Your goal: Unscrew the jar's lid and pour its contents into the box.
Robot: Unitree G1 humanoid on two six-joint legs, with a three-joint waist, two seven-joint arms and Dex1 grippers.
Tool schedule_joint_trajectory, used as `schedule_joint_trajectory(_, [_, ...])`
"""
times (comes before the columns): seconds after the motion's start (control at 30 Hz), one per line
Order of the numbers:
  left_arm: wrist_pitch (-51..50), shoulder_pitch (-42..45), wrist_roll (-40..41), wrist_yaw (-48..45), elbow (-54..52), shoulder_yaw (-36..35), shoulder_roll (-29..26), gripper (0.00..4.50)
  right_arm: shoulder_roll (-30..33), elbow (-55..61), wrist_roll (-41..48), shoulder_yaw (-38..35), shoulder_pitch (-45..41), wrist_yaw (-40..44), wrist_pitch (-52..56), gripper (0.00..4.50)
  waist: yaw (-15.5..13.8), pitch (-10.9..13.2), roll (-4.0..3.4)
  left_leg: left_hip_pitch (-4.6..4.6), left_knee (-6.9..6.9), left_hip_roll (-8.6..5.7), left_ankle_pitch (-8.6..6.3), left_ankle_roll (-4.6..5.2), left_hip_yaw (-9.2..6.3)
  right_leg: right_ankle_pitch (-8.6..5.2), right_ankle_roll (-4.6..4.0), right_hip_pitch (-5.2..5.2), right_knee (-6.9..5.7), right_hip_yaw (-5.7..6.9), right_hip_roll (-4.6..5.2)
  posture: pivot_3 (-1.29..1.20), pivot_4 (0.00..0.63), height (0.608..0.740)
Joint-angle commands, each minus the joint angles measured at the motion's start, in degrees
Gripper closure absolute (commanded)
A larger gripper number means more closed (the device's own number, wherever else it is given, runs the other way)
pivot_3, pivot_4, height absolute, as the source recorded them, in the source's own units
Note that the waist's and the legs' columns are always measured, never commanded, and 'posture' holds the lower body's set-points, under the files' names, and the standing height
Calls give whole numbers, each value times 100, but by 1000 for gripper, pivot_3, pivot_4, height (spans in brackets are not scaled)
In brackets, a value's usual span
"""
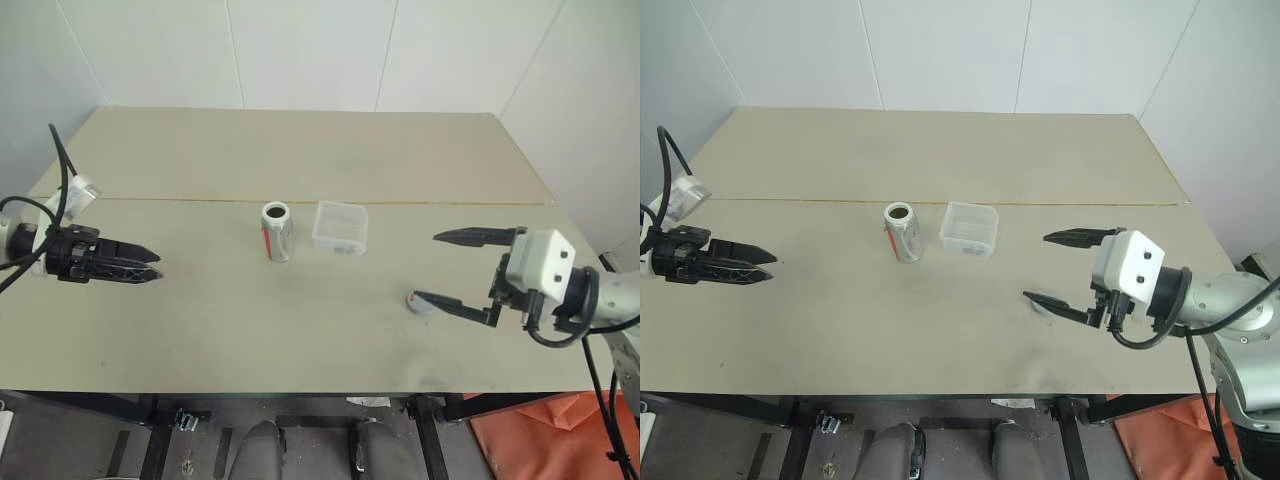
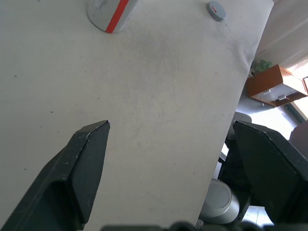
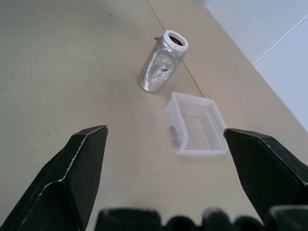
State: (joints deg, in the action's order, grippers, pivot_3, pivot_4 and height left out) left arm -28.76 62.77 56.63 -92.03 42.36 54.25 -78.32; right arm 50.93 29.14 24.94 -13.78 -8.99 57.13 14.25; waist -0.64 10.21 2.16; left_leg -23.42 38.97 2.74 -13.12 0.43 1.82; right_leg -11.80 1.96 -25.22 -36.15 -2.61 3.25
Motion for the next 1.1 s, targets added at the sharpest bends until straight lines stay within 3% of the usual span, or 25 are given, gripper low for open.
schedule_joint_trajectory(0.03, [23,99,98,-47,53,-64,-61,52,-51,84,-31,-51,-66,-105,-183,0,0,0,0,0,0,0,0,0,0,0,0,0,0,0,0,0,150,740])
schedule_joint_trajectory(1.1, [-152,118,203,-47,-226,-67,-72,52,-56,62,-137,-68,-30,-97,-181,0,0,0,0,0,0,0,0,0,0,0,0,0,-1,0,0,0,150,740])
